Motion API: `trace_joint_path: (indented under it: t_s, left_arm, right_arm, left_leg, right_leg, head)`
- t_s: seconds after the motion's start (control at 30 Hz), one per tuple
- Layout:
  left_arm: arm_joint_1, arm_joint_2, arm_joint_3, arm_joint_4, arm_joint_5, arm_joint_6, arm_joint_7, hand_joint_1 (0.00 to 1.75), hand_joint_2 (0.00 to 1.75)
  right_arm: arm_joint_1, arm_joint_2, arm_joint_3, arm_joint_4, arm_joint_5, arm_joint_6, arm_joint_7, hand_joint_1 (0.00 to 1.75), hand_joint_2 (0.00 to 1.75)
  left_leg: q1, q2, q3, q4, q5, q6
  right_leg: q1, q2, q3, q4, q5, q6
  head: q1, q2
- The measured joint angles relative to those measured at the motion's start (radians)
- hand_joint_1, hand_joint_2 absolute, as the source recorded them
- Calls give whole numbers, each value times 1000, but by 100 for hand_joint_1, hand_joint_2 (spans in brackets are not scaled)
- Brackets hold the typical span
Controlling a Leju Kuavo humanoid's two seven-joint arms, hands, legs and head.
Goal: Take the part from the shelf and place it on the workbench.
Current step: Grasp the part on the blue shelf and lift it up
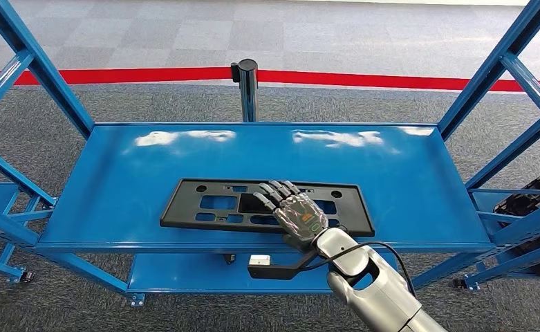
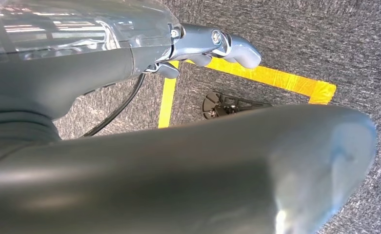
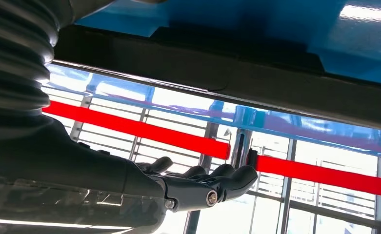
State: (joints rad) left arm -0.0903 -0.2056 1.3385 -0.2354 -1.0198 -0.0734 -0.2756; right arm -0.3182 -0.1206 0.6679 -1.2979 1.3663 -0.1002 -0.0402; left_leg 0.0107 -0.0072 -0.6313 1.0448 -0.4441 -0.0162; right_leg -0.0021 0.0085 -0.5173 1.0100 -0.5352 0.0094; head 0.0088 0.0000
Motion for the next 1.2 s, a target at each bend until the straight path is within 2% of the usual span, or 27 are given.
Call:
trace_joint_path:
  t_s: [0.07,0.1,0.2,0.23,0.27,0.5,0.63,1.2]
  left_arm:
    - [0,0,0,0,0,0,0,0,0]
    - [0,0,0,0,0,0,0,0,0]
    - [0,0,0,0,0,0,-1,0,0]
    - [0,0,0,0,0,0,-1,0,0]
    - [0,0,0,0,0,0,-2,0,0]
    - [0,0,0,0,-3,-1,-11,0,0]
    - [0,0,0,0,-5,-1,-12,0,0]
    - [0,0,0,0,-6,-3,-23,0,0]
  right_arm:
    - [1,2,0,4,13,-3,5,3,175]
    - [2,3,-1,7,17,-4,7,25,175]
    - [3,6,-4,18,24,-6,9,149,175]
    - [4,8,-6,22,26,-7,9,170,175]
    - [4,9,-8,26,28,-9,10,175,175]
    - [17,15,-30,49,59,-35,24,167,175]
    - [25,21,-41,54,66,-45,29,175,175]
    - [65,41,-94,45,61,-69,7,175,175]
  left_leg:
    - [0,0,0,0,0,0]
    - [0,0,0,0,0,0]
    - [0,0,0,0,0,0]
    - [0,0,0,0,0,0]
    - [0,0,0,0,0,0]
    - [0,0,0,0,0,0]
    - [0,0,0,0,0,0]
    - [0,0,1,0,0,0]
  right_leg:
    - [0,0,0,0,0,0]
    - [0,0,0,0,0,0]
    - [0,0,0,0,0,0]
    - [0,0,0,0,0,0]
    - [0,0,0,0,0,0]
    - [0,0,0,0,0,0]
    - [0,0,0,0,0,0]
    - [0,0,1,0,0,0]
  head:
    - [0,0]
    - [0,0]
    - [0,0]
    - [0,0]
    - [0,0]
    - [0,0]
    - [0,0]
    - [0,0]
